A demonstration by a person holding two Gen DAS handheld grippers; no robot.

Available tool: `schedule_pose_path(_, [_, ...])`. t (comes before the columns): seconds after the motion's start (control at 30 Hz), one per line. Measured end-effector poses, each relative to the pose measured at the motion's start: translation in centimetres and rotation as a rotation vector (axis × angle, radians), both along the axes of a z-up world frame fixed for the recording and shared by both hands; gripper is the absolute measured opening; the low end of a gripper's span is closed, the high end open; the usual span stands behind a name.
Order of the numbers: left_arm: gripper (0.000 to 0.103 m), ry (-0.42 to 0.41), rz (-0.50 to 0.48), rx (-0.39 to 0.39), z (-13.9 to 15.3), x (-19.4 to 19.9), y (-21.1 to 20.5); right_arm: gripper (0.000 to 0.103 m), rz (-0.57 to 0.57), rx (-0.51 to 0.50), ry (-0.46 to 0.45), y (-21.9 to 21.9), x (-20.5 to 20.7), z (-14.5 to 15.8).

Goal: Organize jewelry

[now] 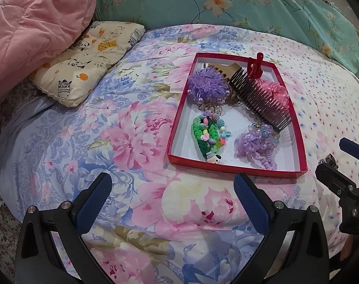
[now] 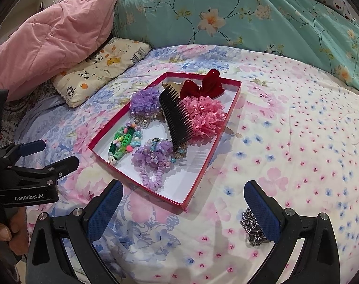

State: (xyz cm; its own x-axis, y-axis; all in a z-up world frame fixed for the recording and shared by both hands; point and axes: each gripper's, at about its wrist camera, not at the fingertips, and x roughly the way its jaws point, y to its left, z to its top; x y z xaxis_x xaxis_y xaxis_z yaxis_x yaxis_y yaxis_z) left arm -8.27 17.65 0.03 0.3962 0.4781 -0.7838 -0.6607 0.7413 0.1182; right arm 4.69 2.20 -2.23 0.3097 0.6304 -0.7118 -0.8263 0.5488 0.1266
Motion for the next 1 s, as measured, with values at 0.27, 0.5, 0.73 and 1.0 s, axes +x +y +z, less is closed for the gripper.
schedule_pose_path(0.27, [0.103, 0.003, -0.005, 0.007, -0.04, -0.17, 0.28, 0.103, -0.001, 0.002, 0.002, -0.07, 0.01, 0.01])
schedule_pose_path(0.5, [0.103, 0.006, 0.000, 0.002, -0.21, -0.04, 0.38, 0.103, -0.003, 0.003, 0.004, -0.07, 0.05, 0.05])
schedule_pose_path(0.73, [0.103, 0.009, 0.000, 0.007, -0.23, 0.10, 0.20, 0.103, -0.006, 0.006, 0.007, -0.12, 0.03, 0.14])
schedule_pose_path(1.0, [0.103, 0.005, 0.003, 0.008, -0.21, 0.06, 0.29, 0.103, -0.008, 0.006, 0.009, -0.10, -0.02, 0.21])
